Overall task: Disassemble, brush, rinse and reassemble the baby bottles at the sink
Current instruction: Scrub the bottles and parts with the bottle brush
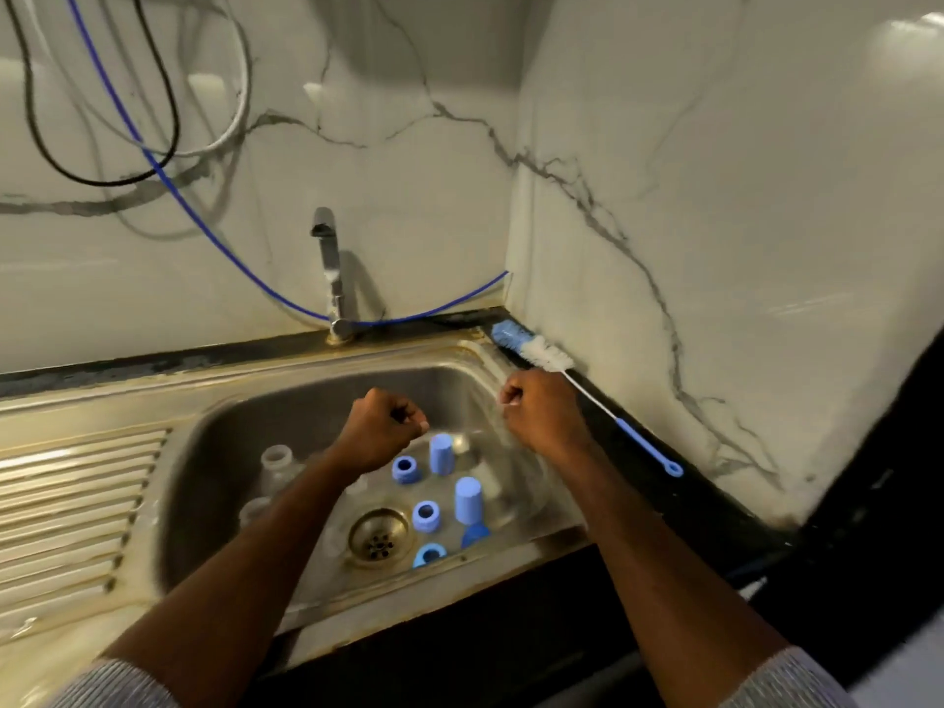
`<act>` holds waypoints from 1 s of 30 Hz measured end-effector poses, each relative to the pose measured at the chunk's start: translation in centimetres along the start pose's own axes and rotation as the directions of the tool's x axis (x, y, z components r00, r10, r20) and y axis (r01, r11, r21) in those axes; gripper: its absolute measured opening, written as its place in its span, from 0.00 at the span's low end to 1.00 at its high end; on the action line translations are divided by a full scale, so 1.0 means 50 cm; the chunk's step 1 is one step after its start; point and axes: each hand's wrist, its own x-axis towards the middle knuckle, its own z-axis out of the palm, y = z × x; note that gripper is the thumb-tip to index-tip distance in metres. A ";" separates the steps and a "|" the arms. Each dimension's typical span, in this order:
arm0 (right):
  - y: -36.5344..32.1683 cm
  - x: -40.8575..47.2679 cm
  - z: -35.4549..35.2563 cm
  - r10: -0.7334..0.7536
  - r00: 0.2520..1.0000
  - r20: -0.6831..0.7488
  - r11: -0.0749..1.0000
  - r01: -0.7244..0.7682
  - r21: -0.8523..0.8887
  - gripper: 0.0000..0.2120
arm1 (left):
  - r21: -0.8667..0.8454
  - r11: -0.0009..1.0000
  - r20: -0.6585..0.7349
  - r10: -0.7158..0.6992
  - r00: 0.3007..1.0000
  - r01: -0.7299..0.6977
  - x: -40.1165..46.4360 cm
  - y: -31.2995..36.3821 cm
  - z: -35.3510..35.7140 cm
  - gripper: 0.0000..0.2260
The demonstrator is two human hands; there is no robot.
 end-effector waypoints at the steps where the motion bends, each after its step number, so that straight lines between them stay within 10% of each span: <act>1: 0.022 -0.010 -0.030 0.034 0.999 -0.036 0.996 -0.037 -0.085 0.07 | -0.019 1.000 0.017 0.017 1.000 -0.017 0.009 0.023 0.021 0.04; 9: 0.144 -0.074 -0.143 0.299 0.954 -0.015 0.870 -0.279 -0.407 0.11 | -0.081 0.983 0.156 0.177 0.972 -0.166 0.051 0.179 0.148 0.07; 16: 0.106 -0.064 -0.104 0.085 0.992 -0.095 0.861 -0.121 -0.495 0.08 | -0.018 0.987 0.120 0.162 0.979 -0.161 0.044 0.173 0.117 0.08; 30: -0.148 0.017 0.088 -0.173 0.976 0.129 0.976 0.188 -0.112 0.13 | 0.438 0.858 -0.136 -0.231 0.963 0.267 -0.059 -0.154 -0.199 0.05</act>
